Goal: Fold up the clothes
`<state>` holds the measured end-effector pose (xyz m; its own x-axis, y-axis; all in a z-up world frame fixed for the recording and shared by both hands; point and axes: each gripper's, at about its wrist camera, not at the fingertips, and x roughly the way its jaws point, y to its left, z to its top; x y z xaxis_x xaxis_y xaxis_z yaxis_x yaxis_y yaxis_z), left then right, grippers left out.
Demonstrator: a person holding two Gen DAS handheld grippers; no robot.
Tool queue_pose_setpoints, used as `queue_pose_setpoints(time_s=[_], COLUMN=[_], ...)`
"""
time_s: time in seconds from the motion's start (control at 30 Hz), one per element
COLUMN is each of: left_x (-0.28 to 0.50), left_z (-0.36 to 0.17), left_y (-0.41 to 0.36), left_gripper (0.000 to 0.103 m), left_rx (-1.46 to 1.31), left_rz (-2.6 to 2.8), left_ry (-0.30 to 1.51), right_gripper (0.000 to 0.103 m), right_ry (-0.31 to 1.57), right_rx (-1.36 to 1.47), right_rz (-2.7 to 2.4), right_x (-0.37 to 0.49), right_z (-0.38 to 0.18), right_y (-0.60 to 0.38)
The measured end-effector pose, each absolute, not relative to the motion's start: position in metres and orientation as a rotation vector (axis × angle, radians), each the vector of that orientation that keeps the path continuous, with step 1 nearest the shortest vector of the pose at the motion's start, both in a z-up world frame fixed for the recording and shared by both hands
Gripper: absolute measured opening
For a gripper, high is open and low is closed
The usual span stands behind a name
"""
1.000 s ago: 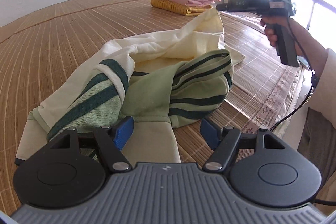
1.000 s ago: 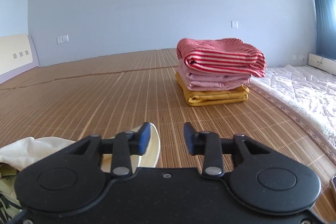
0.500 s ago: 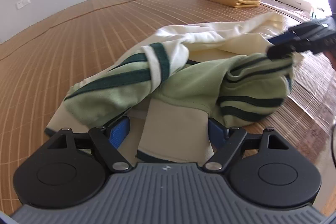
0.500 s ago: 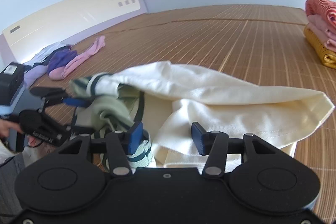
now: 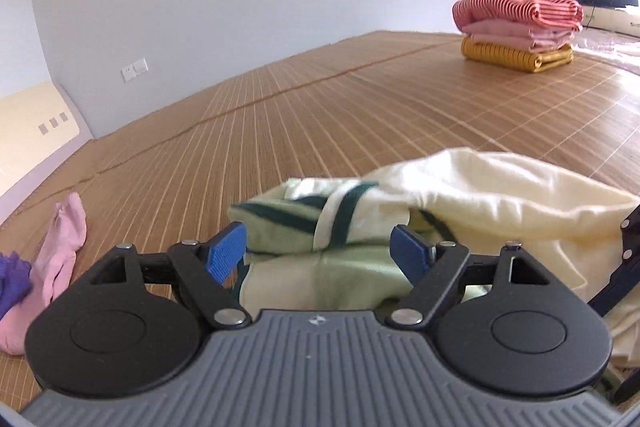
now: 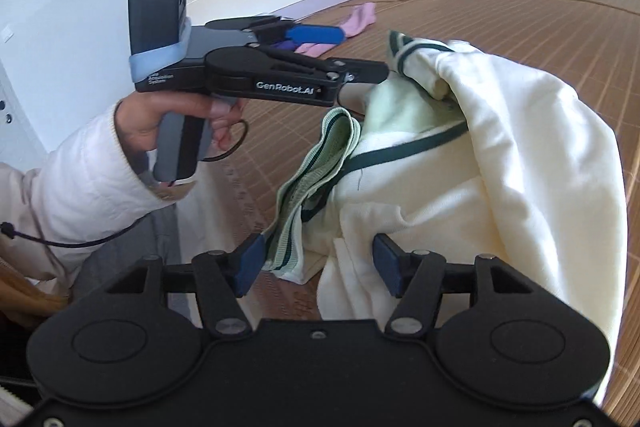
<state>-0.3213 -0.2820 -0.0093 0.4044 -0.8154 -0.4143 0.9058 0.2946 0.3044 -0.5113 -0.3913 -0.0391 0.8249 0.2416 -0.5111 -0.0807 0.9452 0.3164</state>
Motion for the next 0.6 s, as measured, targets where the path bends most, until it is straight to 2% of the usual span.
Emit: queue_pose_setpoints(time_s=[0.13,0.33,0.5,0.6], left_x=[-0.327,-0.332,-0.341,-0.342], left_z=[-0.004,-0.026,-0.048,-0.056], left_y=[-0.279,-0.282,-0.283,-0.282], left_gripper=[0.084,0.084,0.084,0.084], left_rx=[0.474,0.455,0.566,0.589], left_rz=[-1.247,-1.375,-1.36,-1.36], left_ry=[0.232,0.469,0.467,0.475], right_gripper=[0.065,0.065,0.065,0.065], right_ry=[0.453,0.569,0.624,0.597], right_rx=[0.358,0.066,-0.096,-0.08], right_rz=[0.023,-0.34,-0.293,-0.26], right_x=[-0.528,-0.51,-0.47,-0.45], right_z=[-0.024,-0.018,-0.007,-0.008], right_y=[-0.419,-0.422,-0.408,-0.413])
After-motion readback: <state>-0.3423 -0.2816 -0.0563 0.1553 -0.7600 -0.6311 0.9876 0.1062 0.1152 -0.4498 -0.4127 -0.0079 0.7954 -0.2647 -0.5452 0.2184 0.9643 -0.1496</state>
